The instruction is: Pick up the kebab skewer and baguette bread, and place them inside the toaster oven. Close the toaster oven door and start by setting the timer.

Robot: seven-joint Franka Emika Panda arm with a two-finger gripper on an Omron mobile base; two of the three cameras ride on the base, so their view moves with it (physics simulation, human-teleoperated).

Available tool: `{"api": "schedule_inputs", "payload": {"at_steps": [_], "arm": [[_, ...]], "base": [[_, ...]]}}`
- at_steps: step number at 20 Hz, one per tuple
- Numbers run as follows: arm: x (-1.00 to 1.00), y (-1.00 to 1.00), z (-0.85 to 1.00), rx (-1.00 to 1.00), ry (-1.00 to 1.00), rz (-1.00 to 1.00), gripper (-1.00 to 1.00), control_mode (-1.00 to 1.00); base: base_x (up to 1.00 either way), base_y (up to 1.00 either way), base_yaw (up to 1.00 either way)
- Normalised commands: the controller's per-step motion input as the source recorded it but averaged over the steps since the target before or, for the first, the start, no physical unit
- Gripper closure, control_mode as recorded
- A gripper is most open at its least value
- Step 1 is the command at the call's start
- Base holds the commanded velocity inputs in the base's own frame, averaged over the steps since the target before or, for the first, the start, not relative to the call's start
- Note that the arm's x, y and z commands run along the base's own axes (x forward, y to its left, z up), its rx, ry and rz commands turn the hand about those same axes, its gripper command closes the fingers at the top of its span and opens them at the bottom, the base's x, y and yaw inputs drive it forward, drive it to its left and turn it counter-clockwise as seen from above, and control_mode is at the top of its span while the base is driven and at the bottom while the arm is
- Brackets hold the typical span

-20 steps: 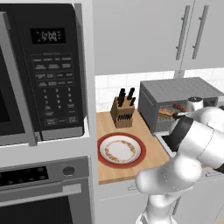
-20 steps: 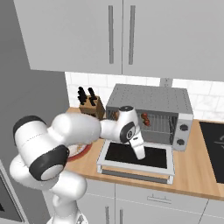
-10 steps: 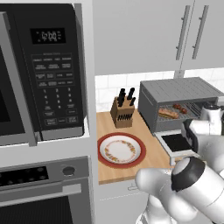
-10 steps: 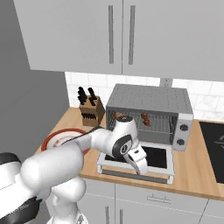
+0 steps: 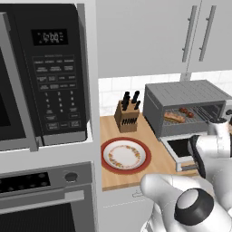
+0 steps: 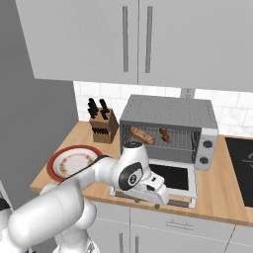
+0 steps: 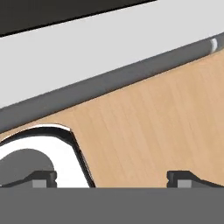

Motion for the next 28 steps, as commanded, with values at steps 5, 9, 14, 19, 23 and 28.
{"api": "schedule_inputs", "payload": {"at_steps": [5,9,14,19,23,28], "arm": [[0.00,-0.14,-0.42,0.05,0.09,0.38,-1.00,-1.00],[0.04,-0.12,-0.51,0.11,0.07,0.24,-1.00,-1.00],[0.62,0.00,-0.27,0.12,0.07,0.03,-1.00,-1.00],[0.61,-0.11,-0.20,0.12,0.07,0.00,-1.00,-1.00],[0.32,-0.03,-0.21,0.15,0.06,0.00,-1.00,-1.00],[0.47,0.00,0.05,0.13,-0.01,0.00,-1.00,-1.00]], "base": [[0.00,0.00,0.00],[0.00,0.00,0.00],[0.00,0.00,0.00],[0.00,0.00,0.00],[0.00,0.00,0.00],[0.00,0.00,0.00]]}}
